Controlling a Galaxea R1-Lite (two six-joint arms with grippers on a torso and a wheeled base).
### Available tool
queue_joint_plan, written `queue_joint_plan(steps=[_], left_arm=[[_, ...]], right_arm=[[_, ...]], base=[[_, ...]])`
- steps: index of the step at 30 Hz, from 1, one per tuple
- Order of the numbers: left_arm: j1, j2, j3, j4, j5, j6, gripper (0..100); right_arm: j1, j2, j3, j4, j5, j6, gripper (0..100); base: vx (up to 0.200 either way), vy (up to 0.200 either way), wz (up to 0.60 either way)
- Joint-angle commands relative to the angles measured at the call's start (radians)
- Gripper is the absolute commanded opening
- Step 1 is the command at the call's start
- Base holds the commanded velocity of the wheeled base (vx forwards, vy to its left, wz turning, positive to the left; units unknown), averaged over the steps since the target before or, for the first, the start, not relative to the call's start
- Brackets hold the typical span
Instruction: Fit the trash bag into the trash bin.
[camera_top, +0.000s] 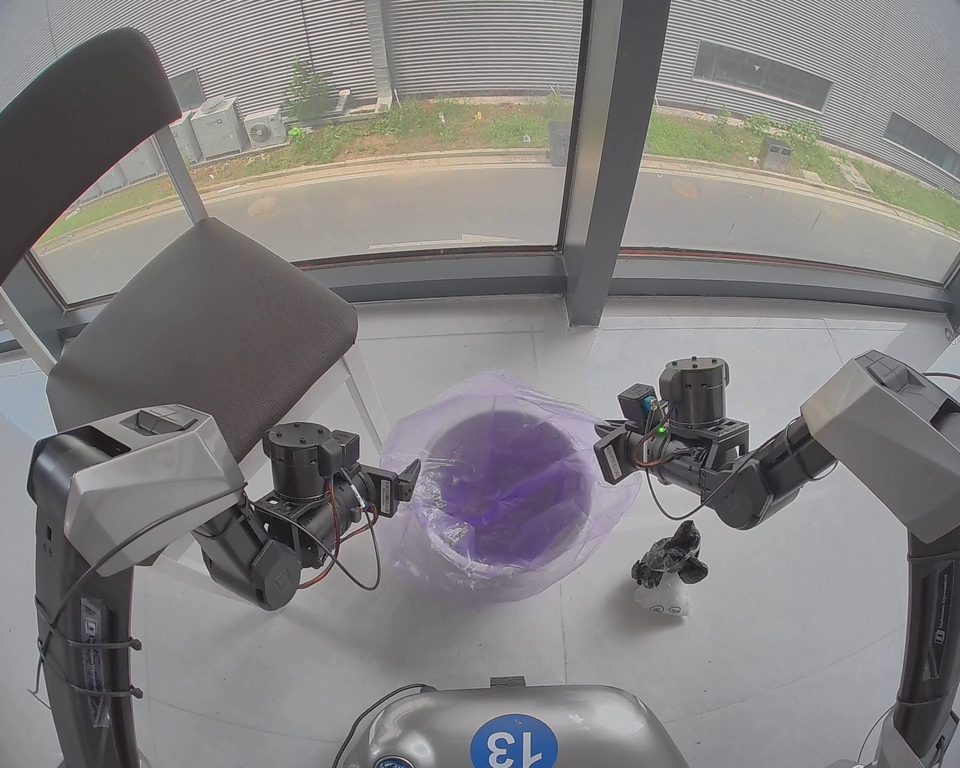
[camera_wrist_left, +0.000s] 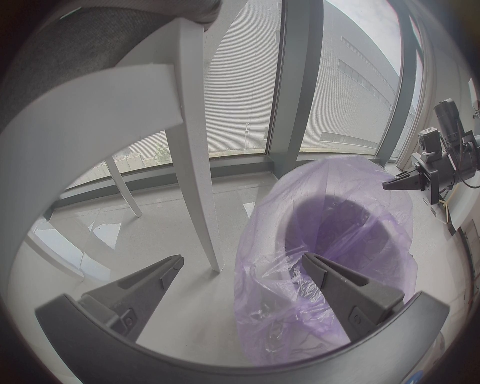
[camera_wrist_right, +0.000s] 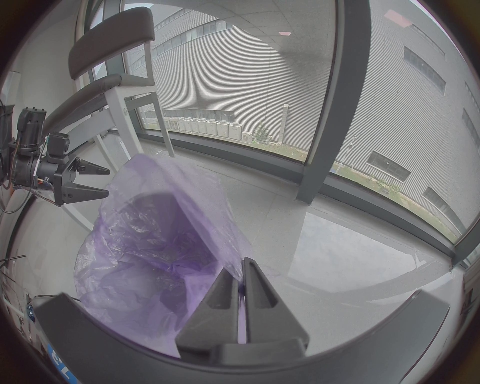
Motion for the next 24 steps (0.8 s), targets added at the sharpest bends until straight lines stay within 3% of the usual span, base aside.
queue_joint_plan(steps=[1,24], left_arm=[[-0.003,-0.003,0.0,-0.001,0.0,0.0,100],[-0.007,-0.001,0.0,-0.003,0.002,0.0,100]], right_arm=[[-0.009,-0.035,0.0,0.018,-0.004,-0.001,0],[-0.023,-0.161,0.051,0.16,-0.026,-0.066,0]], base=[[0.0,0.0,0.0],[0.0,0.0,0.0]])
